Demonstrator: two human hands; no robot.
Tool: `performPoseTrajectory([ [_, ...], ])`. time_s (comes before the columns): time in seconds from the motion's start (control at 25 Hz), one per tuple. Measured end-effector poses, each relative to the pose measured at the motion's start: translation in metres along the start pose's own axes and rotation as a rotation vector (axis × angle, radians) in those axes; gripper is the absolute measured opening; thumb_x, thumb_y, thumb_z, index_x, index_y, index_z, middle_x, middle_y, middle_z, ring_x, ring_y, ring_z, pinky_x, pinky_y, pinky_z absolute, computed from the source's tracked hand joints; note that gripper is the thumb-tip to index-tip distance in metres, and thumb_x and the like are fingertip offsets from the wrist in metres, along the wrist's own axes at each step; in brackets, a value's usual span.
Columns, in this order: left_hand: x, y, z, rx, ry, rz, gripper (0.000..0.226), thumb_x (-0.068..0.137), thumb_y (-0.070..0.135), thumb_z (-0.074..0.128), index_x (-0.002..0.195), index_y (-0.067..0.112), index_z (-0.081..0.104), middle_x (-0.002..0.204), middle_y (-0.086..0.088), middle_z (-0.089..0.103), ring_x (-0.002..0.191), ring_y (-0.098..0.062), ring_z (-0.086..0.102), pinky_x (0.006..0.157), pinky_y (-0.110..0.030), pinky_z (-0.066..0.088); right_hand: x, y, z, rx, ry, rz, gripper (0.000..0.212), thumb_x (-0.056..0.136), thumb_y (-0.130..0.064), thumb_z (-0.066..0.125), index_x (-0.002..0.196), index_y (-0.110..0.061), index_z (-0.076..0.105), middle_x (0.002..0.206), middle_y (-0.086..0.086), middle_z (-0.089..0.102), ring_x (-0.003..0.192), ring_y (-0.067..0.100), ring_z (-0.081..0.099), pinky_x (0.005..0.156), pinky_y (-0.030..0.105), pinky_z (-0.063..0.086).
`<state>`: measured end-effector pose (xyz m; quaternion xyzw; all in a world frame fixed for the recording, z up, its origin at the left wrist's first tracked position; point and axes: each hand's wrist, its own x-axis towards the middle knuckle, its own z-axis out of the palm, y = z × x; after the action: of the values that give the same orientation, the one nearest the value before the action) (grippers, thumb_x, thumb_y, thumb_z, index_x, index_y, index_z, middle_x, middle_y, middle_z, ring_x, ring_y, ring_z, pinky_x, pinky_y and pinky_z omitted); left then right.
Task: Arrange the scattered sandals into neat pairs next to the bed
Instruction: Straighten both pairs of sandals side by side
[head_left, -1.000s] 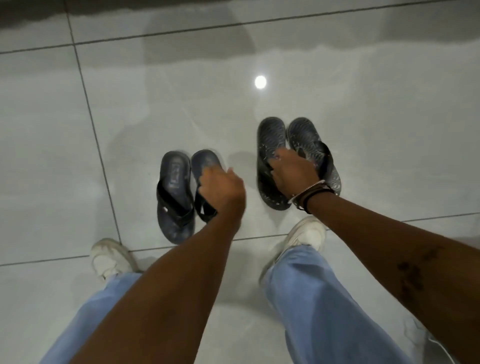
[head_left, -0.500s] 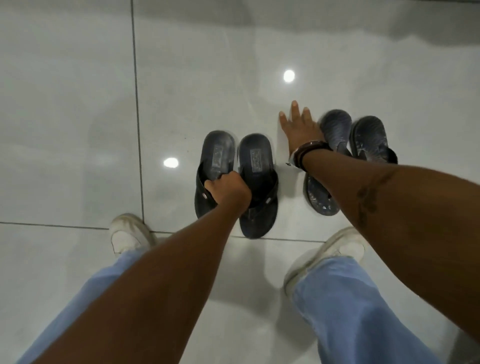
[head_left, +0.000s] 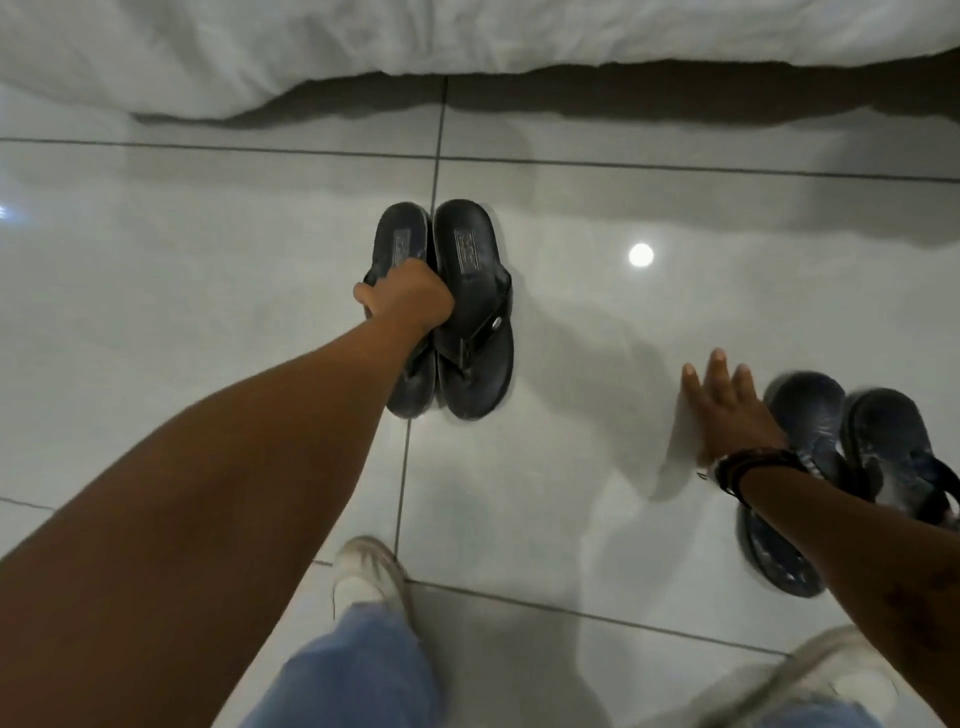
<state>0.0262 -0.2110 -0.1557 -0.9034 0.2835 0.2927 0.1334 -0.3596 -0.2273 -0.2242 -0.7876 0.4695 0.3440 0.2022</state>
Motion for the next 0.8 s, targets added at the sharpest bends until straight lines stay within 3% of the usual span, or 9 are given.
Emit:
performPoseTrajectory([
  [0.12,0.042,0.003,-0.023,0.105,0.045,0.055,0.031,0.08,0.021,0.058,0.11,0.015,0.057,0.105,-0.008,0.065,0.101,-0.03,0.059,0.104,-0.052,0.025,0.001,0.0,0.003,0.015,-0.002,0.024,0.112,0.078,-0.003,0.073,0.151,-0.026,-0.008,0.16,0.01,-0.021,0.147,0.039,-0.008,0.118,0.048,0.025],
  [0.32,0.063,0.02,-0.021,0.138,-0.003,0.066,0.046,0.082,0.025,0.063,0.125,0.013,0.053,0.117,-0.011,0.063,0.115,-0.034,0.055,0.109,-0.055,0.022,0.005,0.0,0.006,0.004,-0.004,0.026,0.117,0.075,-0.003,0.076,0.151,-0.028,-0.009,0.16,0.009,-0.021,0.147,0.039,-0.007,0.117,0.047,0.027],
  [0.72,0.055,0.021,-0.009,0.065,-0.008,0.017,0.029,0.085,0.027,0.067,0.11,0.015,0.06,0.101,-0.009,0.064,0.11,-0.035,0.057,0.11,-0.055,0.024,0.0,-0.001,0.0,0.006,0.019,0.016,0.109,0.079,-0.002,0.072,0.152,-0.027,-0.005,0.16,0.011,-0.019,0.147,0.04,-0.005,0.116,0.048,0.03],
  [0.8,0.048,0.024,-0.007,0.123,0.041,-0.021,0.03,0.085,0.032,0.065,0.109,0.014,0.06,0.108,-0.013,0.066,0.112,-0.037,0.055,0.109,-0.057,0.024,-0.004,-0.002,-0.004,-0.009,-0.006,0.023,0.113,0.076,-0.004,0.075,0.152,-0.026,-0.006,0.16,0.011,-0.017,0.147,0.04,-0.004,0.115,0.048,0.031],
])
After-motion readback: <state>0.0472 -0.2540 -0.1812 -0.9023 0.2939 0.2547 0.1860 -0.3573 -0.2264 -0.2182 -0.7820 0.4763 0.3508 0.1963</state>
